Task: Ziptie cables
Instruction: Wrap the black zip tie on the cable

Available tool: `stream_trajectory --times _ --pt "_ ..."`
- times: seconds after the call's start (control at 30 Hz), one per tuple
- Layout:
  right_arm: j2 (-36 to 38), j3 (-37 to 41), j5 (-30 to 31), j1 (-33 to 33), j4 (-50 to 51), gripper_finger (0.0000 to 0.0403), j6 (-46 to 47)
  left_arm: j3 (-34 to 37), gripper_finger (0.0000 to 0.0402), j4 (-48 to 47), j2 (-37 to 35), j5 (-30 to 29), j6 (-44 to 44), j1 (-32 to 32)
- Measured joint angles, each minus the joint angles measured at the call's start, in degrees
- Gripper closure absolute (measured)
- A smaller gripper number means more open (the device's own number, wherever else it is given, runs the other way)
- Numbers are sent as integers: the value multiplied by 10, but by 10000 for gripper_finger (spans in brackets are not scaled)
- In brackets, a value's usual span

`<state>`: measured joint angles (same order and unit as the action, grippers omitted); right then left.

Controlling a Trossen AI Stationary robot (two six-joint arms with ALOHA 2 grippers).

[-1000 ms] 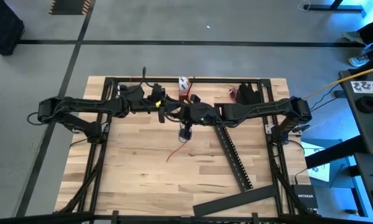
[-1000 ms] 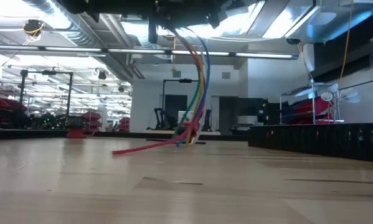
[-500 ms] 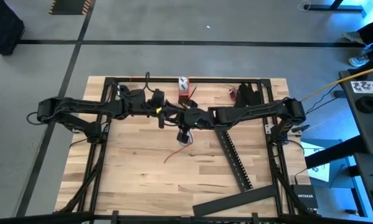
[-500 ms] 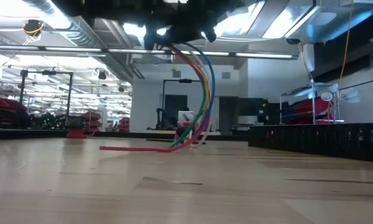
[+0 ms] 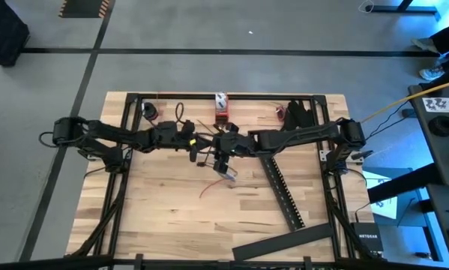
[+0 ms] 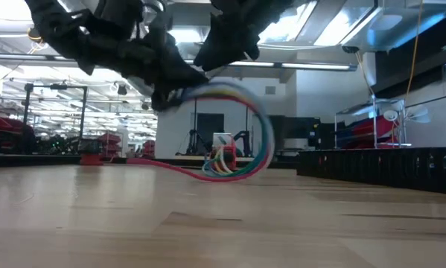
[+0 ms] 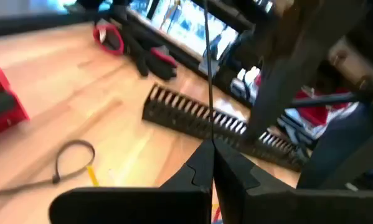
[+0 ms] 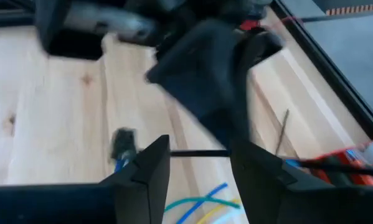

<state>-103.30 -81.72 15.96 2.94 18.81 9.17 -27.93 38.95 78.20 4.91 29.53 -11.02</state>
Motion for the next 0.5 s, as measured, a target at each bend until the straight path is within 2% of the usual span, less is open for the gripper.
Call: stream_trajectory --times 0.27,0.5 --pt "-10 -1 -5 0 28 244 43 2 401 11 23 0 -4 13" --pt "42 0 -20 0 82 244 93 2 401 13 22 0 -7 13"
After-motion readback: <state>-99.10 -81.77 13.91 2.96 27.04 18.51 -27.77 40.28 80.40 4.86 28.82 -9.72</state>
